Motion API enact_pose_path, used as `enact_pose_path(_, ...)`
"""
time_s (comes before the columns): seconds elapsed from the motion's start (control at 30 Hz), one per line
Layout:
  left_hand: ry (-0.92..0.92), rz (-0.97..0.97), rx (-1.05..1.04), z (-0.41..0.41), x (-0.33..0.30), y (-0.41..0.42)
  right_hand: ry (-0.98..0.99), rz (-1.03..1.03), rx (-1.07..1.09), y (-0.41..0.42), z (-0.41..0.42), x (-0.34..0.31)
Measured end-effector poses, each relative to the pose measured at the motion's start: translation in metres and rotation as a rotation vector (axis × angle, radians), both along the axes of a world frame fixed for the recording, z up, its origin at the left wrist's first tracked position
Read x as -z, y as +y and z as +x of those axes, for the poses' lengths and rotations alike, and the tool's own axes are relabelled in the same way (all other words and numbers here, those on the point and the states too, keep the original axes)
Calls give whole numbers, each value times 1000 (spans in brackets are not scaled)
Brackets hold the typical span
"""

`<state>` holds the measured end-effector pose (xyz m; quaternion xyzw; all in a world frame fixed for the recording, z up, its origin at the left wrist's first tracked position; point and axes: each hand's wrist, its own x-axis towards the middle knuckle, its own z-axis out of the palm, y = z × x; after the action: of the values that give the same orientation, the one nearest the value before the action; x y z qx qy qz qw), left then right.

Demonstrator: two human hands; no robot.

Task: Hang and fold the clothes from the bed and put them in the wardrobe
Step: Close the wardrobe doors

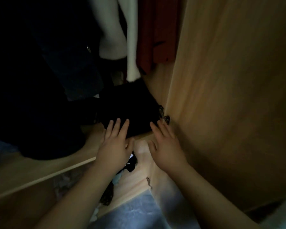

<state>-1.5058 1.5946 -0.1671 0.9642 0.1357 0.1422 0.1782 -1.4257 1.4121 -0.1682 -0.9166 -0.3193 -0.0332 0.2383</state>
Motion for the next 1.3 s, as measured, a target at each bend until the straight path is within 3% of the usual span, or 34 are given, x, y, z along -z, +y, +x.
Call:
enact_pose_path(0.37,2,-14,66,-66,0,-196,-110,99,71,-189,-97,-8)
enact_pose_path(0.6,11,-4,102,-77,-17,-268,-17,187,129,-282,-131,0)
enact_pose_path(0.7,21,-10,122,-78,-17,-287,23,257,265,-304,-132,1)
enact_pose_path(0.8,29,-3,127,-78,-13,-293,72,271,326,-314,-120,3)
enact_pose_path(0.93,11,-54,119,-84,-7,-279,195,261,227,-299,-94,11)
enact_pose_path(1.03,-7,-58,88,-99,-2,-256,303,384,256,-277,-92,25)
enact_pose_path(1.3,16,-95,-9,-139,24,-179,298,467,250,-218,-148,40)
